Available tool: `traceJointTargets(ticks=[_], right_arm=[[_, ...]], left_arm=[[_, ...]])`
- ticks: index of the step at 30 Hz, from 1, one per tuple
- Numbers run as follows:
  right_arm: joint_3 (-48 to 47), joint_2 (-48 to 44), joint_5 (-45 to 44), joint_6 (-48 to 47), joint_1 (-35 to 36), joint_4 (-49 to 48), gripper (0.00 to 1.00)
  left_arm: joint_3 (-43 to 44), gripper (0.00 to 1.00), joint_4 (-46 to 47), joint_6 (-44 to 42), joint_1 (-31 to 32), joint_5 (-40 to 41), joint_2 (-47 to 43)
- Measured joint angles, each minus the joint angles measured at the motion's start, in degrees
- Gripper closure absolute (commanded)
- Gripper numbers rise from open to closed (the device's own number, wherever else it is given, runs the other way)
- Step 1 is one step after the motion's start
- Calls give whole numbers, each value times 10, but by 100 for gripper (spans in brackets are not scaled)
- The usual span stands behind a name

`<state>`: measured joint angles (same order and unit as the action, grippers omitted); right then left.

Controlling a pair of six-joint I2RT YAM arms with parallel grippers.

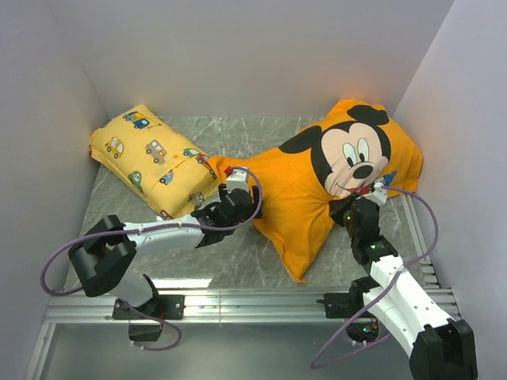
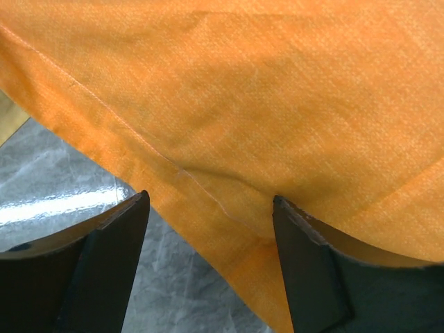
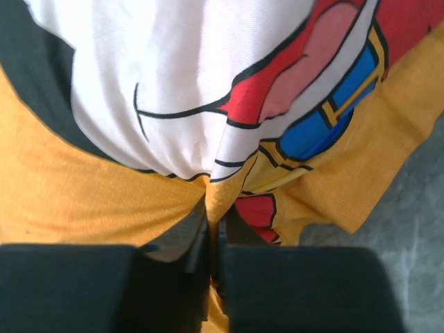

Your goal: Remove the pillowcase from the pillow

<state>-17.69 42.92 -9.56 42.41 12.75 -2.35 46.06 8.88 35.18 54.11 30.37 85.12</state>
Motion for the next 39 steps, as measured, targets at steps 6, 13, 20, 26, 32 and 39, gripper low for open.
traceJointTargets(ticks=[6, 13, 20, 26, 32, 39], right_arm=[[-48, -24, -3, -14, 0, 50, 100], [-188, -30, -3, -56, 3, 159, 100], [-340, 4, -39, -98, 56, 265, 100], [-425, 57, -98, -126, 132, 311, 100], [-466, 122, -110, -140, 141, 322, 100], [-512, 169, -110, -147, 153, 337, 100]], left_arm=[[-33, 6, 53, -16, 2, -14, -14], [-76, 1, 65, -53, 73, -37, -98], [-84, 1, 85, -91, 153, -34, -177], [-101, 1, 104, -148, 228, -21, -240], [-94, 1, 112, -230, 329, 23, -252], [-20, 1, 129, -356, 348, 177, -168]])
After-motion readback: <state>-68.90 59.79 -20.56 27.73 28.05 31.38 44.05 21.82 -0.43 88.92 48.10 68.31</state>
